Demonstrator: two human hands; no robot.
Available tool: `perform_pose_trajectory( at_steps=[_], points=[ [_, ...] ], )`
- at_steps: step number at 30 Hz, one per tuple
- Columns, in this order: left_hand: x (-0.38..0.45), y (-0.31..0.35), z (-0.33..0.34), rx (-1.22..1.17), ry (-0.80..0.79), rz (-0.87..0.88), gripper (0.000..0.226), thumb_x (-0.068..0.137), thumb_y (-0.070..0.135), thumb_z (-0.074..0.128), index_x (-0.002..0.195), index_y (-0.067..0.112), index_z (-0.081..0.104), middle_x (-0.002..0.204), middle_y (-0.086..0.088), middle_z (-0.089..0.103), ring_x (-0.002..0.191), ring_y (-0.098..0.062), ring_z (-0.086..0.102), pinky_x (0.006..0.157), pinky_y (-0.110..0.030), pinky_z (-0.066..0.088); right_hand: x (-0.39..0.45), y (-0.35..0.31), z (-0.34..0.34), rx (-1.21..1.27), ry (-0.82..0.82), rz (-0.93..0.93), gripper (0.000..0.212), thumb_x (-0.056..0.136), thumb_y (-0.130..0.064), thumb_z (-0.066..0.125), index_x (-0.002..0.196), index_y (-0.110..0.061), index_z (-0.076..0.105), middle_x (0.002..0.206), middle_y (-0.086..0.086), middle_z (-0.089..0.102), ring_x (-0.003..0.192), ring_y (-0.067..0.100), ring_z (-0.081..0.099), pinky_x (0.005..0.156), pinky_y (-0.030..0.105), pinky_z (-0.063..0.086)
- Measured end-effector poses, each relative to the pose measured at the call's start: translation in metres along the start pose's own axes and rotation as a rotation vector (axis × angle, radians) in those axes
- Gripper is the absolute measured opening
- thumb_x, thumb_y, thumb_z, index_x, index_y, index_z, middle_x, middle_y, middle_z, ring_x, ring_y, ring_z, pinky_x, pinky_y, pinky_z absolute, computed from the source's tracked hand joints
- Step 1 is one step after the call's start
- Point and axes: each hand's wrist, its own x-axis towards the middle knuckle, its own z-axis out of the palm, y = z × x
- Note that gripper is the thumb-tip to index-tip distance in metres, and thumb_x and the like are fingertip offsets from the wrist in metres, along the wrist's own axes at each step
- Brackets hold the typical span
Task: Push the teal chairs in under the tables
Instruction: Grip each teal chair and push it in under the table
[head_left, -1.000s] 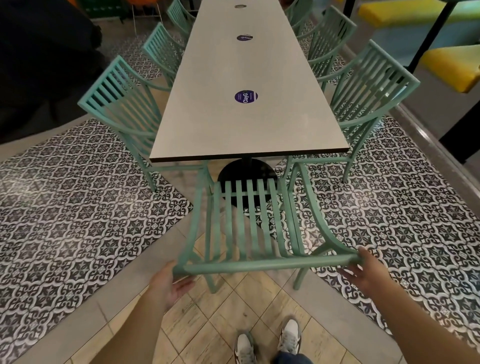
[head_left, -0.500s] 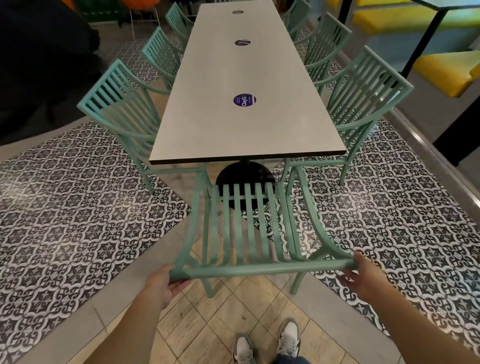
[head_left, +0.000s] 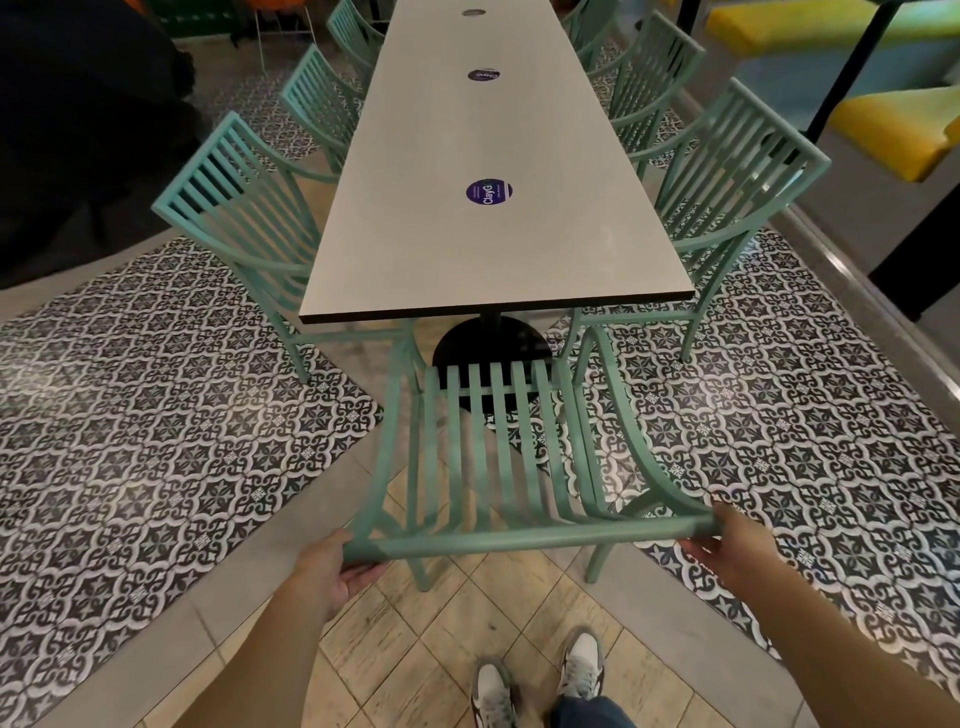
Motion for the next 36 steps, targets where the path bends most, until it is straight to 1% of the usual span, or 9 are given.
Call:
perform_pose_trajectory(
  at_steps=[8, 11, 13, 17, 19, 21, 28, 32, 36],
  points=[
    [0.003, -0.002, -0.003, 0.024, -0.003, 0.016, 0.039, 0.1, 0.012, 0.048, 0.134, -0.005, 0.041, 0.098, -0.029, 0.054, 0.078, -0.041, 0.059, 0.036, -0.04, 0.053, 0.002, 0.005, -0.002, 0.007, 0.028, -0.006, 0.03, 0.099, -0.014, 0.047, 0.121, 0.006, 0.05, 0.088, 0.021, 0.057, 0.073, 0.029, 0.06, 0.036, 0.03, 0.051],
    [0.005, -0.004, -0.004, 0.024, -0.009, 0.016, 0.04, 0.1, 0.012, 0.048, 0.136, -0.005, 0.039, 0.117, -0.035, 0.052, 0.08, -0.042, 0.06, 0.038, -0.041, 0.054, 0.002, 0.006, -0.003, 0.016, 0.032, -0.006, 0.03, 0.099, -0.014, 0.048, 0.122, 0.005, 0.049, 0.086, 0.019, 0.056, 0.07, 0.028, 0.059, 0.036, 0.031, 0.051],
    [0.007, -0.005, -0.005, 0.004, -0.01, 0.011, 0.041, 0.1, 0.013, 0.049, 0.136, -0.004, 0.038, 0.125, -0.035, 0.048, 0.081, -0.042, 0.059, 0.041, -0.045, 0.055, 0.003, 0.007, -0.004, 0.024, 0.046, 0.001, 0.032, 0.098, -0.015, 0.049, 0.124, 0.005, 0.049, 0.088, 0.02, 0.057, 0.071, 0.029, 0.06, 0.037, 0.032, 0.052],
    [0.006, -0.005, -0.003, -0.039, -0.001, 0.004, 0.041, 0.1, 0.013, 0.049, 0.136, -0.003, 0.038, 0.113, -0.032, 0.05, 0.087, -0.043, 0.059, 0.054, -0.05, 0.055, 0.004, 0.008, -0.005, 0.007, 0.054, -0.02, 0.033, 0.098, -0.013, 0.048, 0.124, 0.007, 0.049, 0.086, 0.02, 0.055, 0.07, 0.027, 0.059, 0.039, 0.031, 0.053],
    [0.007, -0.006, -0.003, -0.043, 0.009, -0.003, 0.041, 0.1, 0.013, 0.049, 0.136, -0.003, 0.038, 0.117, -0.032, 0.05, 0.094, -0.044, 0.057, 0.069, -0.048, 0.059, 0.004, 0.009, -0.005, 0.004, 0.056, -0.024, 0.033, 0.097, -0.014, 0.047, 0.124, 0.007, 0.049, 0.084, 0.02, 0.055, 0.069, 0.027, 0.059, 0.041, 0.032, 0.054],
    [0.009, -0.007, -0.004, -0.036, 0.014, -0.006, 0.043, 0.1, 0.013, 0.05, 0.138, -0.003, 0.037, 0.124, -0.033, 0.049, 0.093, -0.044, 0.058, 0.08, -0.047, 0.053, 0.005, 0.009, -0.005, -0.001, 0.068, -0.019, 0.034, 0.097, -0.014, 0.048, 0.123, 0.007, 0.05, 0.085, 0.02, 0.056, 0.068, 0.026, 0.059, 0.041, 0.031, 0.054],
    [0.005, -0.008, -0.004, 0.005, 0.028, 0.012, 0.038, 0.101, 0.018, 0.048, 0.134, 0.003, 0.04, 0.112, -0.029, 0.053, 0.08, -0.038, 0.059, 0.083, -0.053, 0.049, 0.009, 0.012, -0.006, -0.004, 0.076, -0.042, 0.033, 0.095, -0.014, 0.048, 0.122, 0.005, 0.05, 0.096, 0.023, 0.059, 0.072, 0.028, 0.061, 0.04, 0.03, 0.054],
    [0.007, -0.009, -0.008, 0.173, 0.08, 0.038, 0.037, 0.099, 0.026, 0.049, 0.13, 0.006, 0.047, 0.12, -0.025, 0.055, 0.099, -0.037, 0.056, 0.084, -0.052, 0.051, 0.01, 0.015, -0.009, -0.075, 0.058, -0.09, 0.031, 0.096, -0.016, 0.047, 0.119, 0.005, 0.05, 0.093, 0.021, 0.056, 0.07, 0.027, 0.059, 0.039, 0.029, 0.052],
    [0.012, -0.003, -0.009, 0.708, 0.206, 0.281, 0.04, 0.099, 0.023, 0.049, 0.127, -0.003, 0.055, 0.107, -0.015, 0.054, 0.113, -0.042, 0.055, 0.09, -0.046, 0.048, 0.012, 0.018, -0.014, -0.254, 0.071, -0.164, 0.03, 0.098, -0.02, 0.046, 0.117, 0.001, 0.053, 0.092, 0.018, 0.06, 0.07, 0.028, 0.062, 0.043, 0.031, 0.054]
  ],
)
